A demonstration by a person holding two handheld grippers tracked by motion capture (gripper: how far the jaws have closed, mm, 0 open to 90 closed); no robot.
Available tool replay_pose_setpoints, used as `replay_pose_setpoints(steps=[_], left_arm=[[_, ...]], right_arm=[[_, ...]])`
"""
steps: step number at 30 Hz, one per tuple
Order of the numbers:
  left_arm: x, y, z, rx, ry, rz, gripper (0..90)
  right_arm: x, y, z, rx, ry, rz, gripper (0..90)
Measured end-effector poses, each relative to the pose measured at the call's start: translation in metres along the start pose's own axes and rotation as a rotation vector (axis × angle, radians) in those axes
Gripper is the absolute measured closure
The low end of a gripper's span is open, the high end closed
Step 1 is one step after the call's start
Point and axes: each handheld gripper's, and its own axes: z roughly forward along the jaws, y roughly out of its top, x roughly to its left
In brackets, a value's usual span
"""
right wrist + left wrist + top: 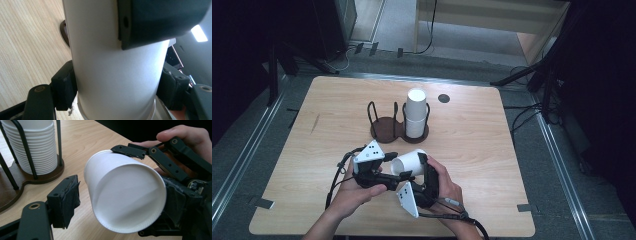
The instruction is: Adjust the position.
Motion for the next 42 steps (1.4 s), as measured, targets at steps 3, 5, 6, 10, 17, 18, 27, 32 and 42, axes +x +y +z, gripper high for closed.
replay_pose_setpoints(steps=[3, 5, 6, 10, 17, 18, 27, 32, 42], left_arm=[[-0.0004, -0.0001, 0.0005, 0.006, -0.005, -0.001, 22.2], [-0.001, -0.0003, 0.0011, 0.01, -0.003, -0.001, 22.7], [-0.0016, -0.0004, 0.0018, 0.018, -0.003, 0.003, 23.3], [-0.0024, -0.0008, 0.0027, 0.026, -0.006, 0.007, 25.3], [-0.0008, -0.0008, 0.0012, 0.012, -0.01, 0.002, 29.3], [-0.0004, -0.0008, 0.0009, 0.01, -0.009, -0.002, 29.6], [0.0001, -0.0011, -0.0002, -0.008, -0.003, -0.01, 30.8], [0.0019, -0.0012, -0.0005, -0.007, -0.013, -0.015, 31.7], [0.0031, -0.0026, -0.0022, -0.026, -0.007, 0.0, 35.8]], right_arm=[[0.0002, 0.0007, -0.0008, -0.001, -0.002, -0.003, 26.7], [0.0007, 0.0008, -0.0008, -0.003, -0.003, -0.004, 26.7], [0.0009, 0.0011, -0.001, -0.01, -0.003, -0.016, 26.6], [0.0011, 0.0016, -0.0017, -0.015, -0.006, -0.015, 26.6], [0.0016, 0.0024, -0.0025, -0.031, -0.013, -0.041, 26.4], [0.0013, 0.0024, -0.0024, -0.031, -0.013, -0.044, 26.3], [0.0004, 0.002, -0.0027, -0.03, -0.015, -0.051, 25.5], [0.001, 0.0015, -0.0026, -0.031, -0.019, -0.052, 24.3], [-0.0005, 0.0036, -0.0031, -0.03, -0.011, -0.047, 16.3]])
